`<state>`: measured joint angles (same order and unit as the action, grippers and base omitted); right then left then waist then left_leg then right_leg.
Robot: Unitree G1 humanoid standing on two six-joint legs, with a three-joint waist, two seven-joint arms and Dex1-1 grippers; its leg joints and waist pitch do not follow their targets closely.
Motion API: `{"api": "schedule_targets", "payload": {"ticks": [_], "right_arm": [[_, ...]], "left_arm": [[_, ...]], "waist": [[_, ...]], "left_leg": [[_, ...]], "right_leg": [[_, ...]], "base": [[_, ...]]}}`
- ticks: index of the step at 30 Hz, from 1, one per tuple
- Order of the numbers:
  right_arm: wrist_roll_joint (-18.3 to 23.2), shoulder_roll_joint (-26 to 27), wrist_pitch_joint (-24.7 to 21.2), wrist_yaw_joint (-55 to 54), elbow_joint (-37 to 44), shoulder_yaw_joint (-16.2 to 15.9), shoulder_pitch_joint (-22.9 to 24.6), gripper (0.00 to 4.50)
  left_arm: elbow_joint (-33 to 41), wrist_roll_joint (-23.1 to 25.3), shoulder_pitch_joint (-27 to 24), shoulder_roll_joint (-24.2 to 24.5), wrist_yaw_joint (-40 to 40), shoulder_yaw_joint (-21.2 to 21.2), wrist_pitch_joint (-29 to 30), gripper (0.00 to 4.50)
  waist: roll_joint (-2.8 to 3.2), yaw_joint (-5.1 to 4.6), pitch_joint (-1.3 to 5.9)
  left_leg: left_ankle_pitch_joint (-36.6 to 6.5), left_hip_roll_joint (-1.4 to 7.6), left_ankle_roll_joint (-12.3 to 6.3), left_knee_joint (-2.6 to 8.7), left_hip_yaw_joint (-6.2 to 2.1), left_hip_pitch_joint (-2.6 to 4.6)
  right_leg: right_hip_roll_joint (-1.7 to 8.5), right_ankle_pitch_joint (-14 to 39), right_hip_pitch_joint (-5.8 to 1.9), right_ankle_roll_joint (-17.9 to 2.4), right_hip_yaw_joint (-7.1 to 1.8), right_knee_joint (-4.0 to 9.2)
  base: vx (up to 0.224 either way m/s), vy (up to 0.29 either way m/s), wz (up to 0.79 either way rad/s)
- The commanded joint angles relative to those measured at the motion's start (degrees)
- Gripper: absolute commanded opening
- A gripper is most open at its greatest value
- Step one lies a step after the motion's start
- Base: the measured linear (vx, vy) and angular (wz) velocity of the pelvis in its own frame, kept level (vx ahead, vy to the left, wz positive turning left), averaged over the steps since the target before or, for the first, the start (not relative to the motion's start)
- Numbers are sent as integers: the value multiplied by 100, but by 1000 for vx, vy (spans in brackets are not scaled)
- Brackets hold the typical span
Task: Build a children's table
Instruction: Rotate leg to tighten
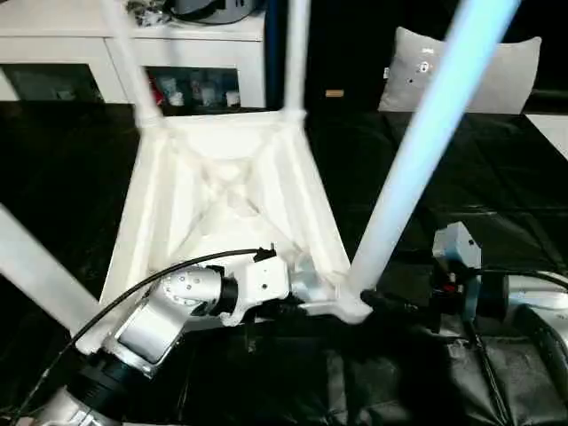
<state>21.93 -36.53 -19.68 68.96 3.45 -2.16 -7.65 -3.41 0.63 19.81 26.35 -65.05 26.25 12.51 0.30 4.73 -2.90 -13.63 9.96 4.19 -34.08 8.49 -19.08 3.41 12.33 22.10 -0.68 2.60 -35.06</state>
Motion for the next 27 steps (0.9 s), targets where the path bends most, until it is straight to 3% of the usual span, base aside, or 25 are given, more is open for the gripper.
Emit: {"api": "schedule_targets", "payload": {"ticks": [1, 7, 11, 19, 27], "right_arm": [[96, -121, -14, 375, -147, -123, -139, 408], [52, -108, -34, 894, -443, -511, -370, 352], [24, -45, -14, 929, -555, -592, -433, 320], [83, 33, -98, 1122, -786, -782, -595, 243], [203, 60, -264, 1137, -629, -815, -487, 205]], "left_arm": [[-21, -1, 50, 133, -465, 288, -198, 0], [-196, -2, 218, 254, -753, 294, -442, 0], [-205, -17, 237, 238, -780, 297, -456, 0], [-272, -73, 233, 266, -873, 321, -570, 0], [-252, -74, 182, 239, -719, 248, -452, 0]], "waist": [[-92, -11, 301], [-104, 28, 295], [-107, 37, 290], [-99, 34, 293], [-114, 44, 269]], "left_leg": [[-36, 304, -798, 355, -20, -64], [33, 302, -786, 347, -14, -64], [-49, 310, -687, 353, -15, -60], [13, 302, -682, 345, -13, -63], [-98, 308, -635, 359, -8, -62]], "right_leg": [[470, 250, -288, -1543, -275, 338], [472, 203, -288, -1613, -267, 312], [476, 287, -293, -1599, -274, 317], [467, 154, -297, -1632, -270, 303], [469, 324, -291, -1605, -273, 323]], "base": [[0, 0, 0], [0, 0, 0], [0, 0, 0], [0, 0, 0], [0, 0, 0]]}}
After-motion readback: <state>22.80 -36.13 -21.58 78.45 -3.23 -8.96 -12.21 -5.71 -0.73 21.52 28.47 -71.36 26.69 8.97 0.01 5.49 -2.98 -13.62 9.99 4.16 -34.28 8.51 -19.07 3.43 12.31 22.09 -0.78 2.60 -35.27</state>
